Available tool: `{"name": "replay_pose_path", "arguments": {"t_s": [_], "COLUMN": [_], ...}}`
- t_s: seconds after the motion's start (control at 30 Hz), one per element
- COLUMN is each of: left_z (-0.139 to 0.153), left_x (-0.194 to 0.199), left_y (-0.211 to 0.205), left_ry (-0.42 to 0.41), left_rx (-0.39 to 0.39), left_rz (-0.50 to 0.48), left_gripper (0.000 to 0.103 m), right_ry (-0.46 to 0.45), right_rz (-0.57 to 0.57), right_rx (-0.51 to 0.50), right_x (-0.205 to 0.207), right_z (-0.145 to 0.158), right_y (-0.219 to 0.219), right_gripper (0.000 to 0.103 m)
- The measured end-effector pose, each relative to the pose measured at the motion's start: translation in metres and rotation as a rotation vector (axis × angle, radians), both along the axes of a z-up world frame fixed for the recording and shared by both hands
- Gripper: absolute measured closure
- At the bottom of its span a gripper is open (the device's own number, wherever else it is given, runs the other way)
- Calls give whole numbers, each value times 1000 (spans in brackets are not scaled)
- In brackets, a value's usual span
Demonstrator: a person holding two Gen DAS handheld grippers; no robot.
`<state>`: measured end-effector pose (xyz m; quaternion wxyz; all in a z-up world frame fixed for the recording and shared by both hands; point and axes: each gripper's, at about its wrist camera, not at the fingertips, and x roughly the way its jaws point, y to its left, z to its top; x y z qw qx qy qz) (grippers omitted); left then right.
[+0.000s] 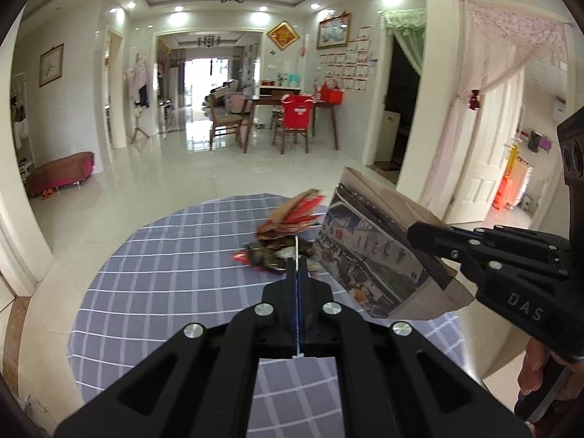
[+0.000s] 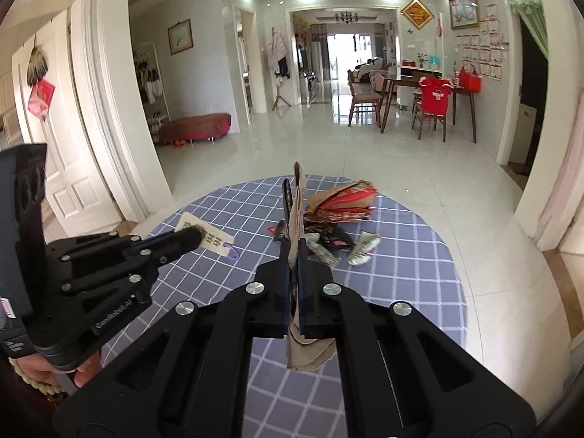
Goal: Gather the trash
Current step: 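Carry both items over the blue bucket and open both tools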
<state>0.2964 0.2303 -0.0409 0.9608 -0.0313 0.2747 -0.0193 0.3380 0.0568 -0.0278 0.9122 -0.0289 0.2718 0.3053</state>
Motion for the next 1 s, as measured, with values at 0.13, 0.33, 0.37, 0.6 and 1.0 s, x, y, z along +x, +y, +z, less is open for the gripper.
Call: {"name": "replay_pose_path", "arguments": {"t_s": [0.13, 0.33, 0.37, 0.6, 1.0], "left_z": [2, -8, -12, -50, -144], "left_x": [-1, 9, 11, 33, 84], "left_y": [-41, -128, -145, -257, -381], "left_ry": [-3, 27, 36, 120, 318], "left_rx": [9, 16, 17, 41, 92], "left_rz": [-57, -184, -213, -386, -536], "left_gripper": [103, 103, 103, 103, 100], "right_ry": [-11, -5, -2, 54, 226], "right_rz": [-45, -158, -182, -357, -547], "right_rx": [28, 54, 57, 54, 90], "right_x": [-17, -30, -33, -36, -20], "right_z": [6, -2, -5, -43, -128], "right_y": [-44, -127, -142, -244, -356], "right_gripper": [100, 100, 100, 100, 100]}}
